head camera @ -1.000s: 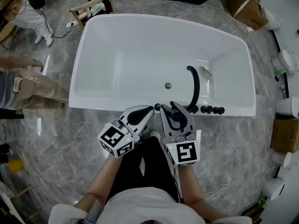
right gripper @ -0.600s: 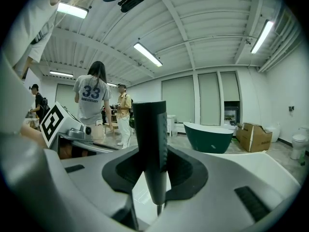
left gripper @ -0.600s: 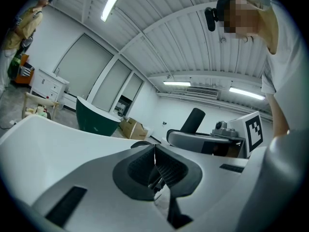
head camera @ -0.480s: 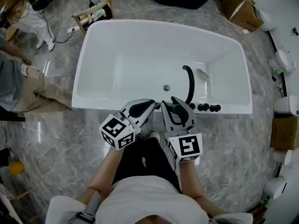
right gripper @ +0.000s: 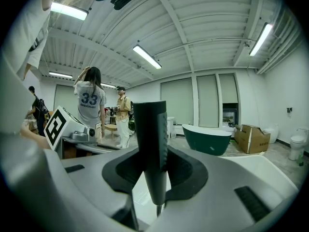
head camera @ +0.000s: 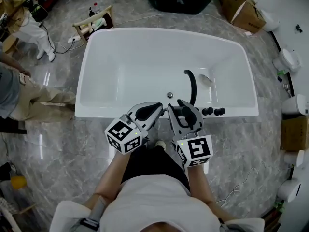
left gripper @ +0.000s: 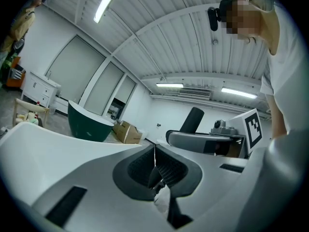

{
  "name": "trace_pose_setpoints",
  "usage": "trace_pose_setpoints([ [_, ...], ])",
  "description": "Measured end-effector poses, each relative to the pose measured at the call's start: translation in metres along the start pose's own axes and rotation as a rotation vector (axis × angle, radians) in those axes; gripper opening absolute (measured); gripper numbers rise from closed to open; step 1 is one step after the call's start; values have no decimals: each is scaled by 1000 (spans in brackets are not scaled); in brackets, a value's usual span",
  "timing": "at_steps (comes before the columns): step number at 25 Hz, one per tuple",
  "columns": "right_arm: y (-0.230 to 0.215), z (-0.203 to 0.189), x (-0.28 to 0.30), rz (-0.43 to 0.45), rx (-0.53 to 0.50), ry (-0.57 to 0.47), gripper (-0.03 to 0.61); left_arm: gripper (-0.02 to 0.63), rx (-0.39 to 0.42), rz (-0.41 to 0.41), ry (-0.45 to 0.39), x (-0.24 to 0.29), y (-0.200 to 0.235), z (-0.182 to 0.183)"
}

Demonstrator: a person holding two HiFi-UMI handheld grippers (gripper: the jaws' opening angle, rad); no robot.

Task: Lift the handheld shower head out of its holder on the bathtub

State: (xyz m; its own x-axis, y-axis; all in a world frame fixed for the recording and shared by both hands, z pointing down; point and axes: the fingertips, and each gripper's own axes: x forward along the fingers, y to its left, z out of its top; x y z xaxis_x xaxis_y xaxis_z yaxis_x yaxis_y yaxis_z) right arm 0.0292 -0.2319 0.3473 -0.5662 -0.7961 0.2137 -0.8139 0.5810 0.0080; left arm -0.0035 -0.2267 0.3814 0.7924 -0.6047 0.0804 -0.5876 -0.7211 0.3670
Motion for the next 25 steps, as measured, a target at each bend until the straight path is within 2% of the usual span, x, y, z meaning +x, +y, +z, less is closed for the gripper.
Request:
trace_pose_setpoints([
  [5, -8, 7, -9, -33, -24, -11, 132, 11, 12, -38, 3, 9, -10, 2],
  [8, -16, 10, -18, -61, -5, -27, 132, 11, 26, -77, 11, 17, -20, 3],
  [25, -76, 21, -80, -291, 47, -82, 131, 11, 72, -284, 78, 65, -77, -2],
])
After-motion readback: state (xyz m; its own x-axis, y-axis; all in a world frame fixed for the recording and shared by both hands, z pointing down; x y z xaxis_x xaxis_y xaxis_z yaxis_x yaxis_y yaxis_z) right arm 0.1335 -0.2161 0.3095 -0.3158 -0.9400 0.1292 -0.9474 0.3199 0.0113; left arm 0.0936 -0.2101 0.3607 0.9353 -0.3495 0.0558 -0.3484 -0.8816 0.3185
